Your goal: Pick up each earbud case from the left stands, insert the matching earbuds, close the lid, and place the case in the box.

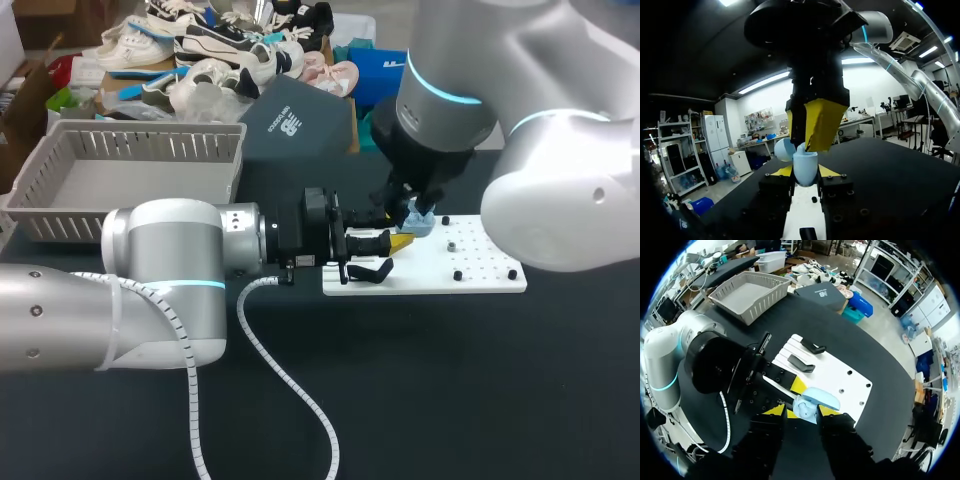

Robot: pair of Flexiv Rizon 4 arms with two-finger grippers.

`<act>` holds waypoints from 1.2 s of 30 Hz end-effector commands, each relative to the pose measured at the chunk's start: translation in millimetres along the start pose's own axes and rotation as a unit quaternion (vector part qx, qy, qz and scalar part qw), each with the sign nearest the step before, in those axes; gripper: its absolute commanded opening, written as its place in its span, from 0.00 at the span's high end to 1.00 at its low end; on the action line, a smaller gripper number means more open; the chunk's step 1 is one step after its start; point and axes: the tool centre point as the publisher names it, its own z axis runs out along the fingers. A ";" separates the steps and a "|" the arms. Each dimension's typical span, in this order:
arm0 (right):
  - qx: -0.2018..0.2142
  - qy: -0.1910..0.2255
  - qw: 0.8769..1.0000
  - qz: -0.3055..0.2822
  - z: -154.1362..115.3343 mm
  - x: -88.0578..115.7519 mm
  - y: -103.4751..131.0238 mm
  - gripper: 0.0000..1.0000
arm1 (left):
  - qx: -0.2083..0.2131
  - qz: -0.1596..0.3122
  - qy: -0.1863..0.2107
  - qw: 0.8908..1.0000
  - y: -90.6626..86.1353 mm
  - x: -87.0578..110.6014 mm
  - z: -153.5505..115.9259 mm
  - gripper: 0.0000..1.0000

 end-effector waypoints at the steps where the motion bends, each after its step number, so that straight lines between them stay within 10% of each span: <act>1: 0.000 -0.002 1.000 0.001 -0.3 2.3 -0.6 0.63 | -0.001 0.001 -0.001 1.000 -0.7 0.6 -0.2 1.00; 16: 0.021 -0.062 0.997 0.033 -28.9 -10.6 -24.0 0.62 | -0.001 0.001 -0.001 1.000 -0.7 0.6 -0.2 1.00; 36: -0.012 -0.053 0.996 0.068 10.1 -31.3 -53.1 0.67 | -0.001 0.001 -0.001 1.000 -0.7 0.6 -0.2 1.00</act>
